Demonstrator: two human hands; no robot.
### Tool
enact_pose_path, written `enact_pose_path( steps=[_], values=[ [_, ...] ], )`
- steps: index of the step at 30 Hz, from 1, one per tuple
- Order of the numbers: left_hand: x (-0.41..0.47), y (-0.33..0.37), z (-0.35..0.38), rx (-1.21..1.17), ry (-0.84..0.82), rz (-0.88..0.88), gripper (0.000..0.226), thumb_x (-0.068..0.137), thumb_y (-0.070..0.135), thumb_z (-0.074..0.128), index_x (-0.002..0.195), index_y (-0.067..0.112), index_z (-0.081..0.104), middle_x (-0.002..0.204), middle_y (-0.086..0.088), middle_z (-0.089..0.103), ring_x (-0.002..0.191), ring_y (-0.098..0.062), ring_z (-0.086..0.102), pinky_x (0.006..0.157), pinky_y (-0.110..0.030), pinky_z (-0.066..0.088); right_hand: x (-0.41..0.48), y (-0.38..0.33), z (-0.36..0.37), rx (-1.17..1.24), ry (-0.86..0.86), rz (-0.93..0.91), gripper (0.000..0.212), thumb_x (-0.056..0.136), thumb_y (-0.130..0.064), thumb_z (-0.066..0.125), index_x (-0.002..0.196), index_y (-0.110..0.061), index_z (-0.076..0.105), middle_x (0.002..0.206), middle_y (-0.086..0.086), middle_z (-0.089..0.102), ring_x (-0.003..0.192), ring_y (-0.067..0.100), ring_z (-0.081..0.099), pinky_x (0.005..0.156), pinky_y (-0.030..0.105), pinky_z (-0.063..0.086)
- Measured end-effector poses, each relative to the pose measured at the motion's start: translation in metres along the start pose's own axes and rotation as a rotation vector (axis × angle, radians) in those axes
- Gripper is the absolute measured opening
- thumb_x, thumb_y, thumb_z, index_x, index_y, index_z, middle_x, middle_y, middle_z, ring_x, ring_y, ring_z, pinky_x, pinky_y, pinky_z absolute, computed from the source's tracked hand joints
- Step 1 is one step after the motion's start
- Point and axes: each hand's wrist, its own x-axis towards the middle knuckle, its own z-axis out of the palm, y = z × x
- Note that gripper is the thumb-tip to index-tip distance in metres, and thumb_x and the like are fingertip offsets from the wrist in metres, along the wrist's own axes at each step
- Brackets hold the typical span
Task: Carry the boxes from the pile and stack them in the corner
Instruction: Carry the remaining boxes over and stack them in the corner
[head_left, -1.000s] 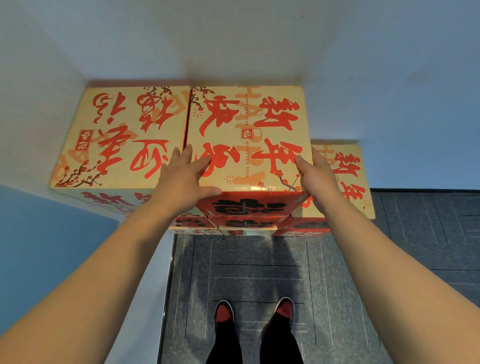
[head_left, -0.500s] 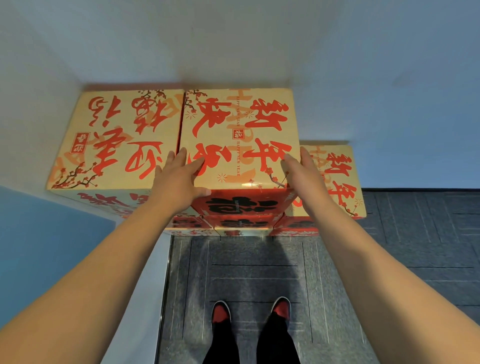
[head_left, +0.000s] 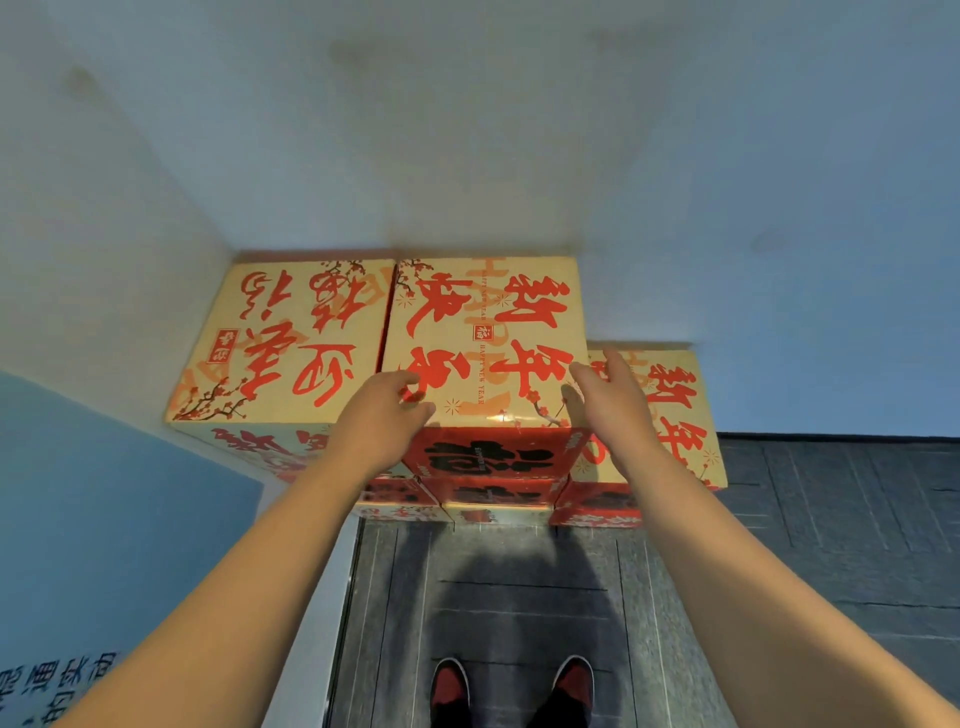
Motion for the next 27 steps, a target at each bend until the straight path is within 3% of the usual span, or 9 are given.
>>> enact_pose_path(
  steps=[2,4,6,8,12,17,22,27],
  values=[
    [-0.018,0.018,-0.008,-0.085,0.003,-0.013,0.047,0.1,0.033,0.06,0.143,0.015,0.055,0.146,-0.004,0.056,0.128,-0.021,0.055,0.101,-0.035,0.044,-0.016,-0.012,-0.005,0.016,-0.001,-0.029,0.056,0.109,-0.033,0.051,0.162,-0.023,0.032,0.153,-0.004,0.048,0.099,0.001,0.052,0.068,0.013,0.038],
    [-0.036,0.035,-0.02,-0.189,0.018,-0.016,0.041,0.101,0.033,0.058,0.138,0.016,0.058,0.137,-0.002,0.061,0.114,-0.015,0.057,0.092,-0.031,0.045,-0.037,-0.027,-0.012,0.025,-0.002,-0.051,0.053,0.11,-0.032,0.05,0.16,-0.022,0.036,0.139,-0.01,0.05,0.09,-0.005,0.05,0.065,0.011,0.037],
    [-0.055,0.053,-0.034,-0.287,0.045,-0.006,0.032,0.102,0.031,0.057,0.13,0.017,0.063,0.125,0.002,0.064,0.106,-0.012,0.057,0.087,-0.028,0.042,-0.06,-0.044,-0.019,0.031,0.001,-0.077,0.054,0.109,-0.033,0.051,0.16,-0.022,0.036,0.151,-0.01,0.048,0.11,0.004,0.059,0.076,0.017,0.042],
    [-0.075,0.071,-0.049,-0.42,0.076,-0.005,0.019,0.102,0.03,0.056,0.116,0.021,0.066,0.116,0.005,0.068,0.103,-0.014,0.064,0.087,-0.032,0.05,-0.086,-0.062,-0.027,0.044,0.018,-0.095,0.056,0.109,-0.035,0.05,0.161,-0.023,0.035,0.163,-0.002,0.042,0.122,0.011,0.059,0.082,0.02,0.044],
    [-0.118,0.101,-0.073,-0.682,0.072,-0.003,0.016,0.104,0.029,0.052,0.109,0.024,0.066,0.105,0.003,0.073,0.096,-0.016,0.07,0.094,-0.042,0.056,-0.146,-0.085,-0.044,0.095,0.083,-0.147,0.054,0.108,-0.037,0.051,0.159,-0.023,0.039,0.162,0.001,0.044,0.143,0.022,0.046,0.102,0.038,0.047],
    [-0.169,0.126,-0.075,-0.802,-0.082,0.11,0.017,0.105,0.024,0.05,0.108,0.019,0.066,0.101,-0.003,0.073,0.084,-0.017,0.067,0.076,-0.031,0.057,-0.221,-0.07,-0.068,0.208,0.218,-0.172,0.05,0.106,-0.038,0.054,0.153,-0.025,0.047,0.156,-0.002,0.05,0.139,0.018,0.051,0.111,0.04,0.046],
    [-0.226,0.154,-0.048,-0.892,-0.261,0.149,0.019,0.1,0.015,0.053,0.109,0.007,0.068,0.094,-0.008,0.072,0.075,-0.019,0.062,0.074,-0.035,0.052,-0.297,-0.026,-0.111,0.336,0.393,-0.155,0.048,0.102,-0.038,0.058,0.148,-0.023,0.052,0.146,0.001,0.059,0.131,0.017,0.059,0.113,0.046,0.048],
    [-0.325,0.211,0.004,-0.89,-0.503,0.238,0.014,0.099,0.013,0.053,0.1,0.008,0.066,0.091,-0.011,0.07,0.07,-0.019,0.061,0.07,-0.032,0.047,-0.4,0.029,-0.186,0.549,0.631,-0.129,0.041,0.104,-0.026,0.06,0.142,-0.013,0.057,0.133,0.007,0.066,0.115,0.016,0.068,0.095,0.033,0.057]
  ],
)
